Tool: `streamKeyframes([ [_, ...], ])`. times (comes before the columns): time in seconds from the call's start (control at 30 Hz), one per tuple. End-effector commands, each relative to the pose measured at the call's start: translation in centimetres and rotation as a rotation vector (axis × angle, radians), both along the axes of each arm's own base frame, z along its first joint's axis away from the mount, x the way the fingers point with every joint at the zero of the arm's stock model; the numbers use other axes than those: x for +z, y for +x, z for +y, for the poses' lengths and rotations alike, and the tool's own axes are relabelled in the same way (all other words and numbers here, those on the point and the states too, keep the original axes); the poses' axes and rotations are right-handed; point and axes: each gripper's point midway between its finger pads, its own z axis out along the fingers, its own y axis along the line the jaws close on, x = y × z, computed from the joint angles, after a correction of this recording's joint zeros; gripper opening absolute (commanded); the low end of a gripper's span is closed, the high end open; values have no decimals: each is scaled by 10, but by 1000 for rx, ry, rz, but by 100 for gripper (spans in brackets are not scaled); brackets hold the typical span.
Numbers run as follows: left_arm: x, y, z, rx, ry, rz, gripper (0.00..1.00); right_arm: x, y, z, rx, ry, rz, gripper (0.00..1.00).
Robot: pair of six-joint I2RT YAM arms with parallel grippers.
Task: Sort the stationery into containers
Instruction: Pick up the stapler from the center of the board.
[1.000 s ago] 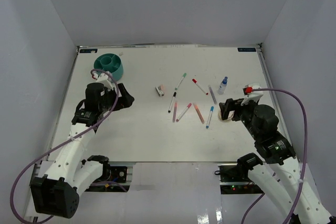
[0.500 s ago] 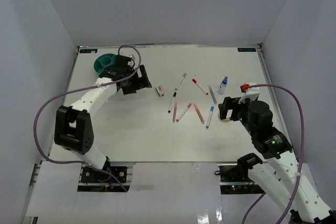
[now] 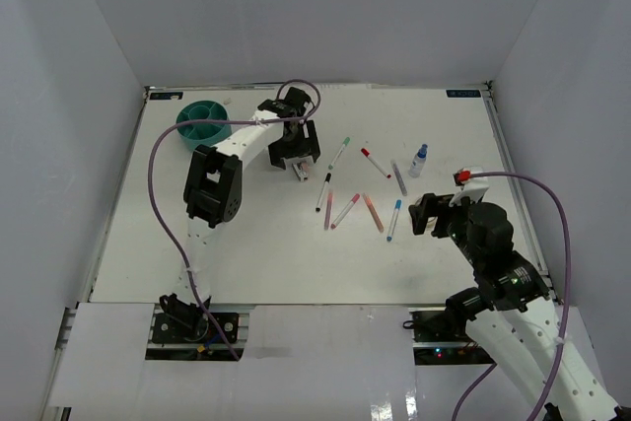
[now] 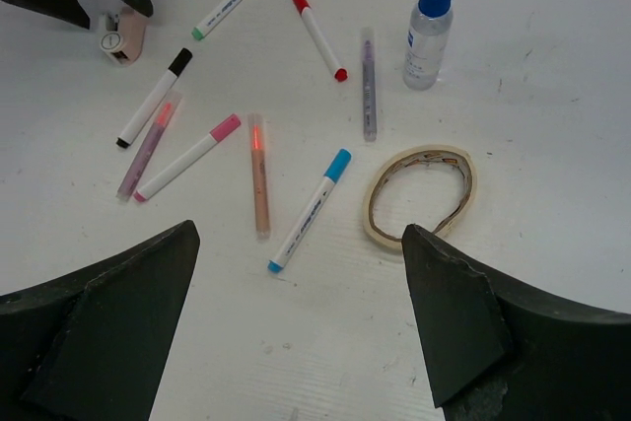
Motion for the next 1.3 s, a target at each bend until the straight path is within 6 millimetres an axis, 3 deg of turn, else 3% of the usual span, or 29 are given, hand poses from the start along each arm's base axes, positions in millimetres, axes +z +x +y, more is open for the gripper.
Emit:
streamKeyframes([
  [0.0,16,1,9,62,29,4,98,11,-2,4,12,47,-45,90],
  [0.33,-4,0,0,70,53,34,96,11,-5,9,40,62,-52,90],
  [0.47,-6,-2,-7,63,55,38,87,12,-6,10,46,66,-58,90],
  [0.7,-10,-2,-12,58,71,38,80,14,-7,12,58,73,-68,90],
  [1.13,-15,3,-6,72,112,30,61,14,-10,14,70,77,-76,90],
  [1.27,-8,7,-3,79,120,-1,55,14,-11,14,73,76,-80,90],
])
